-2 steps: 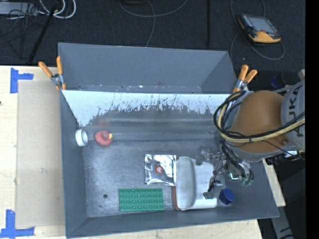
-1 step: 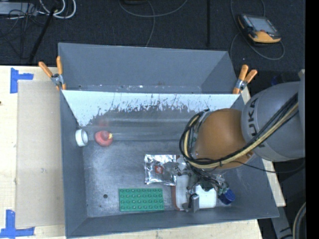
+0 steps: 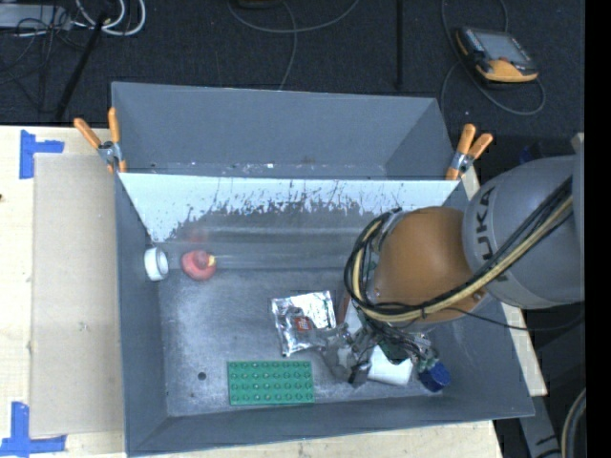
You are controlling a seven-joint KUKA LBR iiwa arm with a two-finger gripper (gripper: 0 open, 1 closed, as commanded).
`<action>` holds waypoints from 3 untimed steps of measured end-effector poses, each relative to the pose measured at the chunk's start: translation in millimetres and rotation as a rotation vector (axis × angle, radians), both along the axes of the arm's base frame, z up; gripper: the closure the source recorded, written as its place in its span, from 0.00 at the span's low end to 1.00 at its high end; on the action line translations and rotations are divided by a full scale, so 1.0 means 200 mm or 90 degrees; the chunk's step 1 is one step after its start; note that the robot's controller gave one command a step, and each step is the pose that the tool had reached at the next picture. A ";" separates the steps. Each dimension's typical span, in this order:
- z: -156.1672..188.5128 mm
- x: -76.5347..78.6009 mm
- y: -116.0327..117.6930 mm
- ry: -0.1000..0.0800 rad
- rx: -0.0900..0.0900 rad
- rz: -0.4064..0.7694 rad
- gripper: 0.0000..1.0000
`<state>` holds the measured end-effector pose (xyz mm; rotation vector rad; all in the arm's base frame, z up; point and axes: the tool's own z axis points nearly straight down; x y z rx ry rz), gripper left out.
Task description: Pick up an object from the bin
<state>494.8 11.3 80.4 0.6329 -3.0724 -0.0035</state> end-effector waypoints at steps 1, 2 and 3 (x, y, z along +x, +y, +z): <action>0.00 0.00 0.00 -0.002 0.000 0.000 0.00; -0.03 -0.08 -0.50 -0.019 0.002 -0.030 0.00; -0.04 -0.07 -0.14 -0.015 0.001 -0.037 0.00</action>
Offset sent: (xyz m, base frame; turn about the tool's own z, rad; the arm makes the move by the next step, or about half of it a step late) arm 0.0000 0.0000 0.0000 0.0000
